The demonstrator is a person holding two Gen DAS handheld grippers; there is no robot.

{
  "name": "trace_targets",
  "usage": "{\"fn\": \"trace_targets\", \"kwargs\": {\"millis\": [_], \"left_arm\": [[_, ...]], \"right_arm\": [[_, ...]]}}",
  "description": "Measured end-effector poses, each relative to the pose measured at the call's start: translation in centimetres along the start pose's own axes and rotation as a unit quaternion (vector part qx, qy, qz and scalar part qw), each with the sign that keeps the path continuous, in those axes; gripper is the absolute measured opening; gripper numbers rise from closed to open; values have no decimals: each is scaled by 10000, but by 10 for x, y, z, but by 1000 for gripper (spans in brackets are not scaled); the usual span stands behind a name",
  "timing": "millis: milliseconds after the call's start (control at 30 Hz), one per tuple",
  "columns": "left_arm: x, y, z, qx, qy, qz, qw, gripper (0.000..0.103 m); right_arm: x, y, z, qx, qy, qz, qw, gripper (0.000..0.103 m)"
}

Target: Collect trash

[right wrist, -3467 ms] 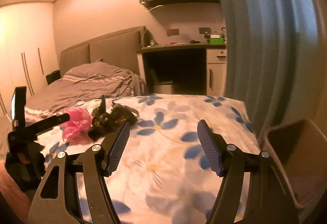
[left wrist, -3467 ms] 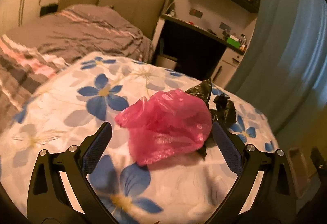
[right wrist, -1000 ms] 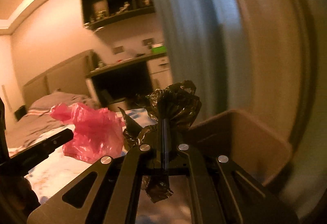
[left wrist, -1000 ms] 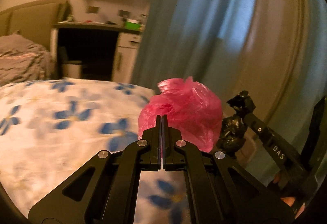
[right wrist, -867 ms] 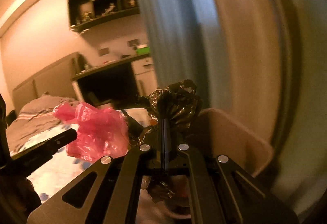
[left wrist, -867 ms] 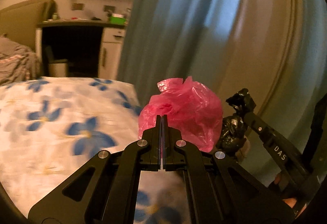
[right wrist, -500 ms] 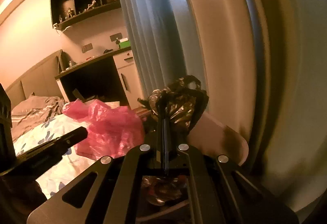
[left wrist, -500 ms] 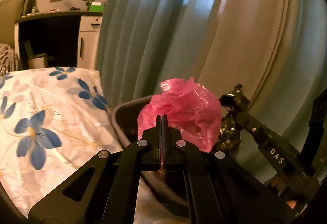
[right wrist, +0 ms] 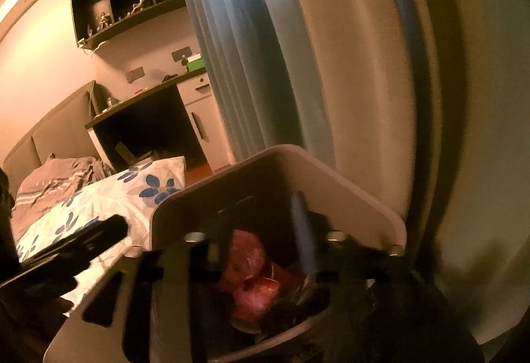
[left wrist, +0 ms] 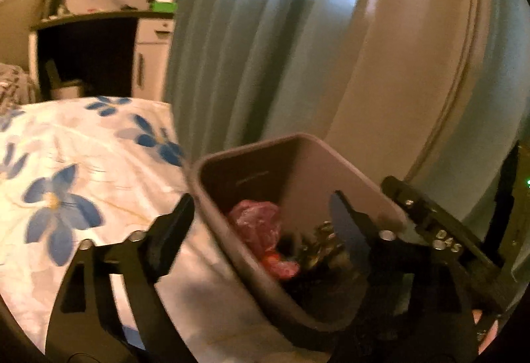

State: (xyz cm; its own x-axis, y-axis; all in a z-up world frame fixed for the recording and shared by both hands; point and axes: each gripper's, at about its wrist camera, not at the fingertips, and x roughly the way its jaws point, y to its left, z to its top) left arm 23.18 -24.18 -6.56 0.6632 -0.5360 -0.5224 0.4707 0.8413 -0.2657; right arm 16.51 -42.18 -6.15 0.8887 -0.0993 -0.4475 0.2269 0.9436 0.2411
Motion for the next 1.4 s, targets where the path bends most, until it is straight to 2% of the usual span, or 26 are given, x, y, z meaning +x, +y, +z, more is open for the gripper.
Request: {"fn": "trace_targets", "kwargs": {"millis": [33, 100, 167, 233, 467, 600, 933, 1400], "left_arm": [[-5, 3, -1, -27, -29, 121, 9999, 91], [-14, 7, -3, -53, -75, 365, 9993, 97], [-27, 10, -7, -10, -147, 612, 9980, 97], [-39, 13, -12, 17, -239, 834, 9962, 97], [-98, 23, -31, 193, -554, 1550, 9862, 97], [-131, 30, -42, 311, -618, 1694, 9831, 97], [-206, 52, -73, 94, -863, 1931, 9773, 97], [-274, 70, -101, -52, -1130, 2204, 9688, 97]], "right_arm": [[-1, 1, -1, -24, 13, -19, 10000, 42], [-6, 5, -2, -110, -25, -47, 9999, 55], [-11, 12, -5, -222, -127, -130, 9996, 72], [-18, 22, -8, -368, -238, -226, 9988, 83], [-42, 54, -28, -795, -385, -472, 9950, 96], [-62, 74, -37, -868, -501, -462, 9939, 96], [-121, 122, -57, -1104, -714, -348, 9907, 97], [-179, 170, -79, -1277, -941, -202, 9871, 97]]}}
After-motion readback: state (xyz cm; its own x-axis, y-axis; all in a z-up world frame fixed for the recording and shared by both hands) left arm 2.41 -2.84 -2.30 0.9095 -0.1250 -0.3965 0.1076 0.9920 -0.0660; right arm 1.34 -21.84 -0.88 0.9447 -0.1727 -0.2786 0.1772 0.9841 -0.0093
